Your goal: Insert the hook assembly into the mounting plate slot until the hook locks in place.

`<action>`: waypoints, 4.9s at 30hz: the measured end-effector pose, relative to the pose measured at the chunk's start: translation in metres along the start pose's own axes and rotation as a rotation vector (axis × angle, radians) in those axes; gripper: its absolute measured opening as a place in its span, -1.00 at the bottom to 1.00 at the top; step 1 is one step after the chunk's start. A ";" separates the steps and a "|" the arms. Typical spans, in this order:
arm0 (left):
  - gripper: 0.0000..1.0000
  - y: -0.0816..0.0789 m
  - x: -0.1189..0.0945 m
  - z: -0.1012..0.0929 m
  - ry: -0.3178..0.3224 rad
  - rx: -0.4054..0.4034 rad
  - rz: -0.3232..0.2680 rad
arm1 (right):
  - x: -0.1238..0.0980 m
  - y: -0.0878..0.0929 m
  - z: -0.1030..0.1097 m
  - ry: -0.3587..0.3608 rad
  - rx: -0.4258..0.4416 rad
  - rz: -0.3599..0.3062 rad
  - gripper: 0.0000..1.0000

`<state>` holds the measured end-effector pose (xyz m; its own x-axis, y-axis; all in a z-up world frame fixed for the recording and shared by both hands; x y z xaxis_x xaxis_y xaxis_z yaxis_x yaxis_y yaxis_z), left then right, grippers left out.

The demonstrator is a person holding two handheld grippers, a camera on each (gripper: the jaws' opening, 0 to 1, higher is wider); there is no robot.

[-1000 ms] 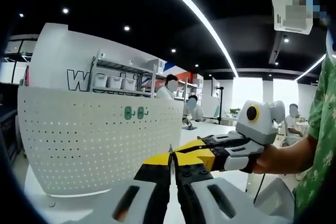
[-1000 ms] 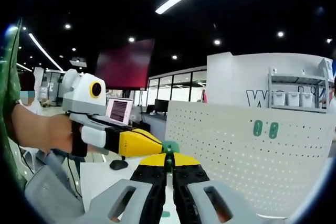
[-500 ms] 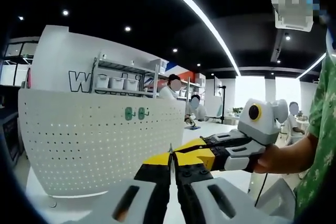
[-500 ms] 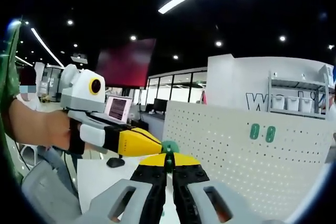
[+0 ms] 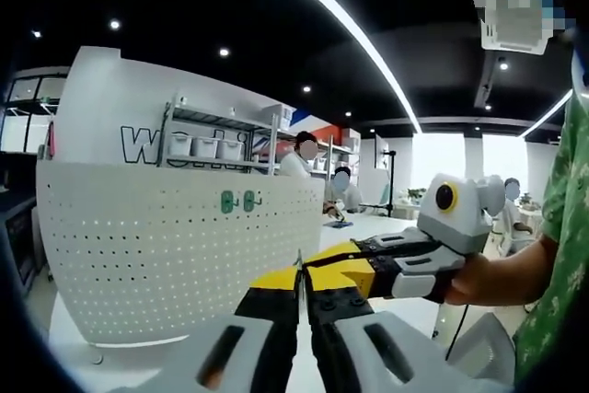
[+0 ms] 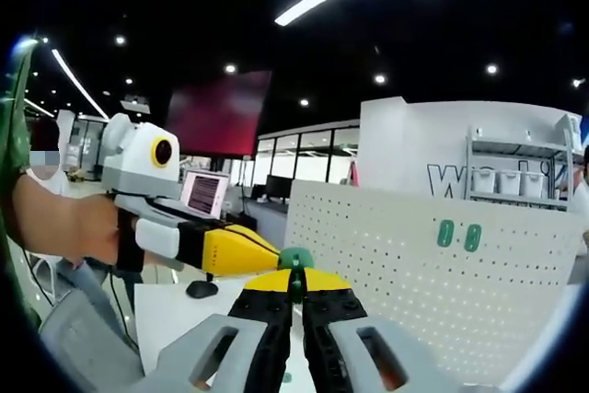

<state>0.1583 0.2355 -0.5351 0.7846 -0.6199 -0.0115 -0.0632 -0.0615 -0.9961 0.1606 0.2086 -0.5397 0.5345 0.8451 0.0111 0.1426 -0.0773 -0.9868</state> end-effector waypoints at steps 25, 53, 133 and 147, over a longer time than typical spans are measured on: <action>-0.78 -0.004 -0.001 -0.007 0.085 0.030 -0.014 | -0.010 -0.010 0.001 0.096 -0.042 0.009 -0.98; 0.29 0.011 -0.020 0.000 0.134 0.040 0.064 | -0.002 -0.005 -0.002 0.145 -0.015 0.018 -0.98; 0.94 0.048 -0.020 0.033 0.116 -0.030 0.129 | 0.068 -0.013 -0.172 0.553 0.040 0.015 -0.98; 0.94 0.052 -0.016 0.044 0.105 -0.018 0.139 | 0.089 -0.009 -0.196 0.596 0.035 0.012 -0.98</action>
<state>0.1695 0.2765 -0.5909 0.6987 -0.7018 -0.1389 -0.1785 0.0169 -0.9838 0.3703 0.1802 -0.4983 0.9127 0.4010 0.0787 0.1113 -0.0586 -0.9921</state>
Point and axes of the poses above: the point that each gripper's makers call its tool centre point, and the gripper's own axes: x roughly forward along the fingers, z roughly to its left, y roughly out of its underside, the point moved 1 cm from there along -x, roughly backward along the fingers, and after that the axes turned 11 degrees about -y, right-handed, at the moved point
